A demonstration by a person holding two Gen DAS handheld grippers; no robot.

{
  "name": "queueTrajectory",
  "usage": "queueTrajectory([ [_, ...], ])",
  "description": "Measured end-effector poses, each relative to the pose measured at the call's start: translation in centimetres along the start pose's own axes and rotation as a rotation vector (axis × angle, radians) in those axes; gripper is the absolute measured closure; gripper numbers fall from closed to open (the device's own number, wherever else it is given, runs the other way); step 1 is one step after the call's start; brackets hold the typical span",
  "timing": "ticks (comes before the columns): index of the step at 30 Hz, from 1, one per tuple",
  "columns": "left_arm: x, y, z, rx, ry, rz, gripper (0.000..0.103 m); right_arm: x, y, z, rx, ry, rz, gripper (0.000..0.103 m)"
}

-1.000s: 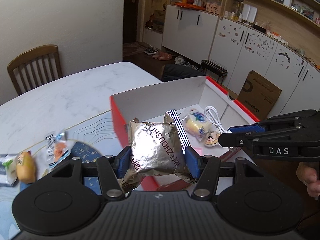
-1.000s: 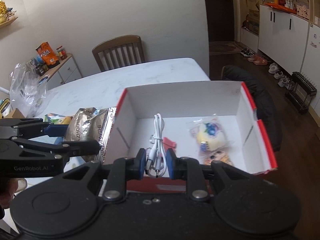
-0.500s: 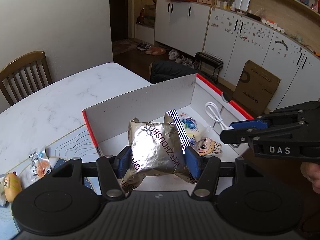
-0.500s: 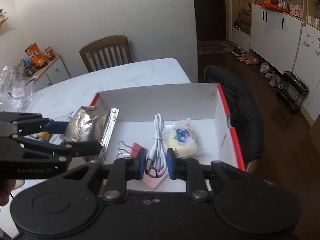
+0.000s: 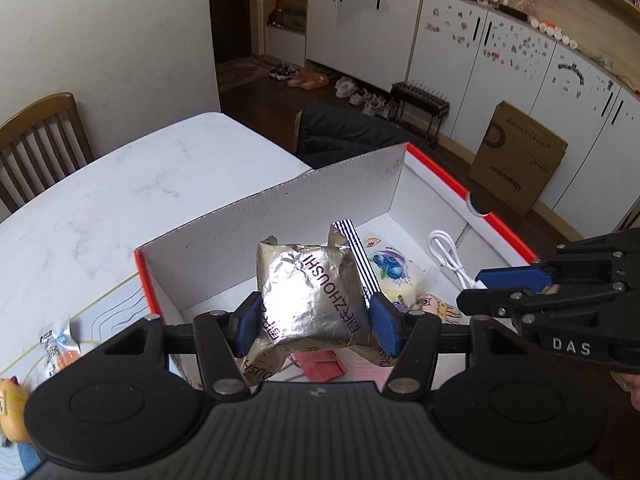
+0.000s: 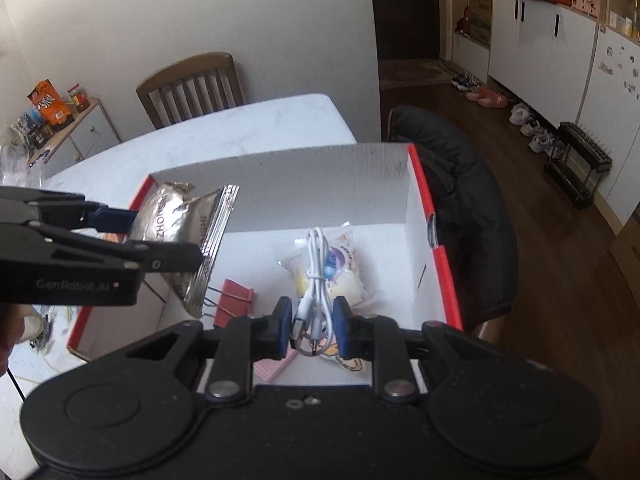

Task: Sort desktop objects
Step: 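Lower both tools into the box and open them to release the items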

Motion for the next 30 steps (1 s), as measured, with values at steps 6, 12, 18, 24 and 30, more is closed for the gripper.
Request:
queueTrajectory([
  [6, 2.1, -0.6, -0.7, 0.022, -0.037, -0.013, 0.046, 1.1, -0.4, -0.1, -0.027, -0.023, -0.004, 0.082],
  [12, 4.0, -1.6, -1.2, 0.021, -0.081, -0.021, 0.046, 2.5, -1.2, -0.2, -0.066, -0.06, -0.019, 0.082],
  [18, 5.5, -2.2, -1.0, 0.023, -0.128, -0.023, 0.046, 3.8, -2.1, 0.0, -0.117, -0.124, -0.057, 0.082],
  [24, 6.6, -3.0, -0.8, 0.004, -0.154, -0.036, 0.046, 4.8, -2.8, 0.1, -0.156, -0.159, -0.058, 0.082],
  [30, 7.7, -3.6, -0.6, -0.014, -0.195, -0.033, 0.045, 6.0, -3.4, 0.3, -0.182, -0.21, -0.066, 0.082],
])
Point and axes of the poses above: each gripper's, at about its wrist camera, not at the fingertips, and x roughly the way its jaws point, y to its right, z to its underside, the point moved 1 cm from there along x, roughly the way its jaws point, and after that the axes turned 11 degrees about z, right-handed, at the moved point
